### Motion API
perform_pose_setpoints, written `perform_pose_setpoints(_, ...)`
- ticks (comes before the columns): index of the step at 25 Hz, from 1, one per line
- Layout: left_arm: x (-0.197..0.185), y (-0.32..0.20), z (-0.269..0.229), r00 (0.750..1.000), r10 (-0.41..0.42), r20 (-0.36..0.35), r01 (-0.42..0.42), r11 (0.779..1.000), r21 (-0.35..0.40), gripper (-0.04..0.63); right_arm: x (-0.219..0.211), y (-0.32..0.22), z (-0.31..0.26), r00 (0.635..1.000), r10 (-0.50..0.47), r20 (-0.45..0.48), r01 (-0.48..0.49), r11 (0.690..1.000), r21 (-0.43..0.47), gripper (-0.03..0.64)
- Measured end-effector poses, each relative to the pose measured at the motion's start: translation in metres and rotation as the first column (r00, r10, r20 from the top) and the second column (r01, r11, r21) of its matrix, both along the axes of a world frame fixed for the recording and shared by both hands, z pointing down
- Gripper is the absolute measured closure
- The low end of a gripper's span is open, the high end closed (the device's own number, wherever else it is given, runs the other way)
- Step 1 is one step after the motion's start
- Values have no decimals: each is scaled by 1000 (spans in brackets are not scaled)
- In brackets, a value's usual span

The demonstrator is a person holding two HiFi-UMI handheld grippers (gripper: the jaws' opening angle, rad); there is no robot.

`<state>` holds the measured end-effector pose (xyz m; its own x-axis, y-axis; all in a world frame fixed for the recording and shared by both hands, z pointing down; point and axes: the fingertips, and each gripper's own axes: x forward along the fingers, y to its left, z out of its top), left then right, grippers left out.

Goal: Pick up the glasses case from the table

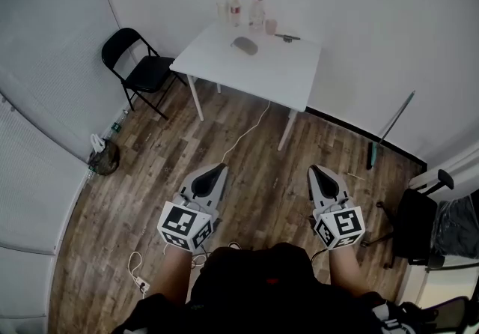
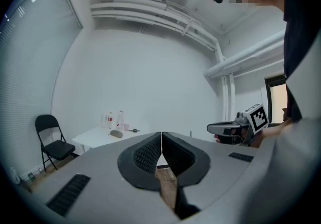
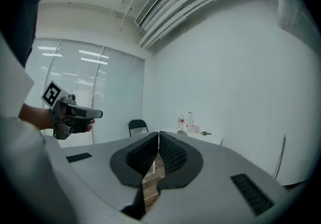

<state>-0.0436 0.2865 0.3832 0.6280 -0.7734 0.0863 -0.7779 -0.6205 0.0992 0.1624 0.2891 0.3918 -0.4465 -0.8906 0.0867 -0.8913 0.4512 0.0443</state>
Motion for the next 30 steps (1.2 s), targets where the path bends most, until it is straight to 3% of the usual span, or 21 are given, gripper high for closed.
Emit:
perform_pose_setpoints(7, -43, 0, 13, 999, 17, 39, -16, 1000, -11, 572, -45, -4, 4, 1000, 17, -12, -17, 1000, -17, 595)
perform_pose_setpoints(14, -57, -28, 14, 1000, -1, 1, 1, 1000, -20, 572, -50, -30, 3, 999, 26, -19, -26, 1000, -12, 595)
perform_pose_setpoints(19, -51, -53, 19, 1000, -18, -5, 18, 1000, -21, 572, -41, -62, 6, 1000, 15, -9, -15, 1000, -12, 594)
perform_pose_setpoints(30, 6, -150, 17, 998, -66, 0, 66, 998, -9, 572, 12, -168, -4, 999, -39, 16, 39, 999, 17, 595)
